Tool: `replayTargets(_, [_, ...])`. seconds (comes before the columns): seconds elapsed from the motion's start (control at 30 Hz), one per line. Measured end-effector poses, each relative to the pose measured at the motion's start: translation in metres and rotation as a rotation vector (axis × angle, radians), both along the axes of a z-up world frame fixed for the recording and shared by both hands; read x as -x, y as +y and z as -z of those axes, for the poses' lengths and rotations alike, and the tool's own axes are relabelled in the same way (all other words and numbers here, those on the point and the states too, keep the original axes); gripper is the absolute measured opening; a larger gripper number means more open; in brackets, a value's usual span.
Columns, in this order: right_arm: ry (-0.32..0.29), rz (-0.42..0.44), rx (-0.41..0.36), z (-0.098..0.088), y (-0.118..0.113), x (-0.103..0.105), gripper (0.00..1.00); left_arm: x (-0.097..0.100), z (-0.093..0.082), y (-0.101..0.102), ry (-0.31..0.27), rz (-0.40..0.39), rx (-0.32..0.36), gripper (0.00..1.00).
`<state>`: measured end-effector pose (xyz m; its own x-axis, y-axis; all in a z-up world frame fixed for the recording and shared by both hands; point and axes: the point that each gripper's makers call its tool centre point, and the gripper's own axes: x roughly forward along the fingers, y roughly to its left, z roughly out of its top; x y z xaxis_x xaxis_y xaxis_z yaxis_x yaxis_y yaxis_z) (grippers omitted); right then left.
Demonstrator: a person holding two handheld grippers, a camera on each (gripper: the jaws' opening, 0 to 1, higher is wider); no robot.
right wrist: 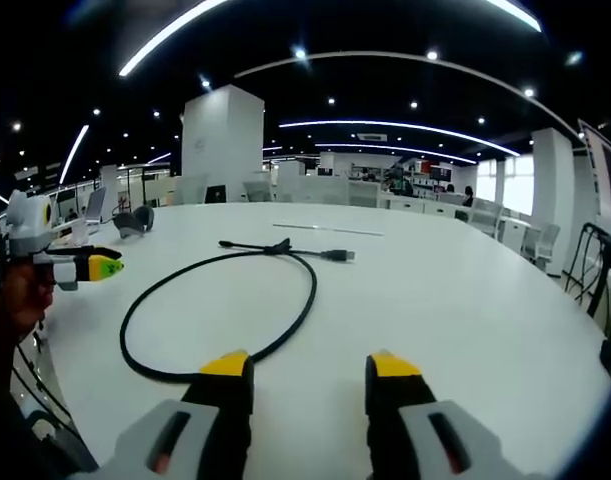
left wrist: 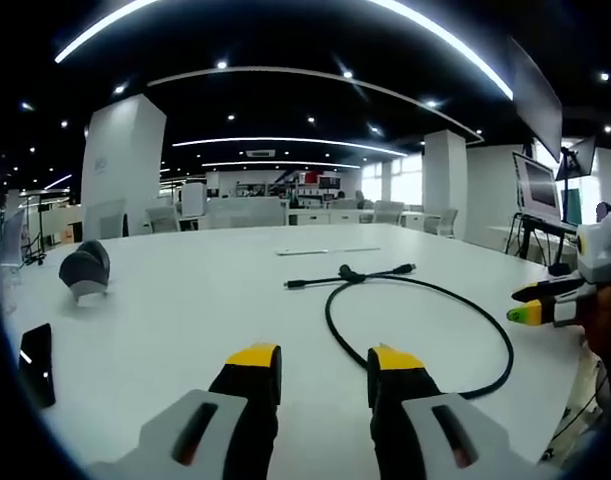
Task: Find the charging cable on the desk, coil it up and secure with Velcro.
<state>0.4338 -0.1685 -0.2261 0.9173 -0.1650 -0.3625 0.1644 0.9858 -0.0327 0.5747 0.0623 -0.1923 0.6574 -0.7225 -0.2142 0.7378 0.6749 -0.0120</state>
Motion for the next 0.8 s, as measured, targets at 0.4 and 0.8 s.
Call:
replayTargets(0.4, [0.002, -0.001, 0.001, 0.0009, 0.0003, 0.0009, 0.46, -0.0008, 0.0003, 0.0013, 0.007, 0.0, 0.026, 0.34])
replayTargets(0.8, [-0.004, -0.008, -0.004, 0.0002, -0.0004, 0.0018, 0.46, 0.0, 0.0014, -0.0042, 0.008, 0.011, 0.022, 0.34])
